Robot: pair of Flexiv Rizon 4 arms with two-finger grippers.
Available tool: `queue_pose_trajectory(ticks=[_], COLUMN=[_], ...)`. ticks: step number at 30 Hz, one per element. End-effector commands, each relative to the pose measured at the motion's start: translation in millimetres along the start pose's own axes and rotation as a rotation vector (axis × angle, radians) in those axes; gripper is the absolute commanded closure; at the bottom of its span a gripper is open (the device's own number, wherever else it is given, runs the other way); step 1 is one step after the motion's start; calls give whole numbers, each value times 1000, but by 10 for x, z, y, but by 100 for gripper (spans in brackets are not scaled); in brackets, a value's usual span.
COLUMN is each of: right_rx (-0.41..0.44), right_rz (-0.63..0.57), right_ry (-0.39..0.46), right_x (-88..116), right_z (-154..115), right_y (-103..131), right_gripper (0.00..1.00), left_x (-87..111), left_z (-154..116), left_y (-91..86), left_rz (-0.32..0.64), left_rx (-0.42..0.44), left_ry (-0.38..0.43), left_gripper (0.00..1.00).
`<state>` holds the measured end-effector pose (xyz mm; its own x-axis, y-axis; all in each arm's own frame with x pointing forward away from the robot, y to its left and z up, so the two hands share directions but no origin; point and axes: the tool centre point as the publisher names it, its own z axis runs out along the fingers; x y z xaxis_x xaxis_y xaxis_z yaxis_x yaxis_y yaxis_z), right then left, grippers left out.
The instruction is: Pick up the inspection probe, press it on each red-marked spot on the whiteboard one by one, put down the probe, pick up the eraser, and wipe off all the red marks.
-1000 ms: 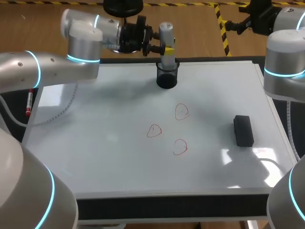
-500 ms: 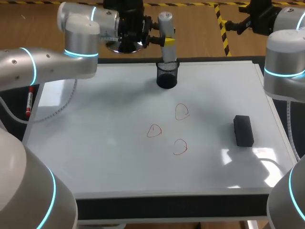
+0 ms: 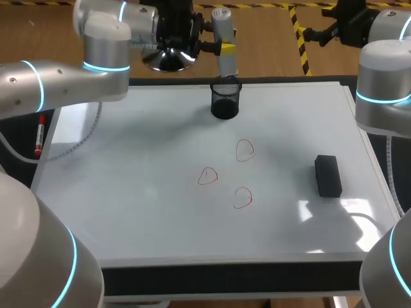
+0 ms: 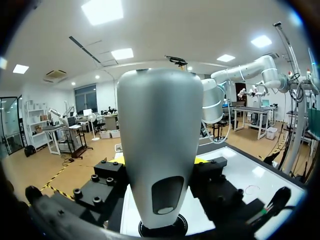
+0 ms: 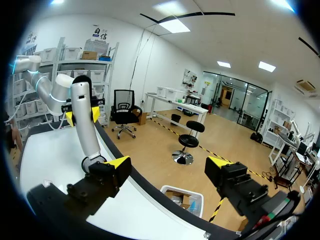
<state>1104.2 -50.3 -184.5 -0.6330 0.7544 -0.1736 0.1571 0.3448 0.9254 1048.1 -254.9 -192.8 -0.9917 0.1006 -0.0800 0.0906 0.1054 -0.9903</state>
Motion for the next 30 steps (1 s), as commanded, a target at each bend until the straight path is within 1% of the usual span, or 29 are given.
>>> queue_pose_trajectory(ticks=[1,5,7,14,30], right_rx=[0,0,0,0,0], right_rz=[0,0,0,0,0], right_ry=[0,0,0,0,0], right_x=[0,0,0,0,0], right_z=[0,0,0,0,0], right_y=[0,0,0,0,0], right_gripper=[0,0,0,0,0], left_x=[39,49,48,49,49], left_z=[-28,-55,-64,-91,-100], left_y=[-49,-96,-112,-162,-165], left_rz=[11,18,33,24,25], left_rx=[-8,-7,-7,-18,-25], left_ry=[-1,0,-23,-29,-28], left_gripper=[100,100,100,100,100])
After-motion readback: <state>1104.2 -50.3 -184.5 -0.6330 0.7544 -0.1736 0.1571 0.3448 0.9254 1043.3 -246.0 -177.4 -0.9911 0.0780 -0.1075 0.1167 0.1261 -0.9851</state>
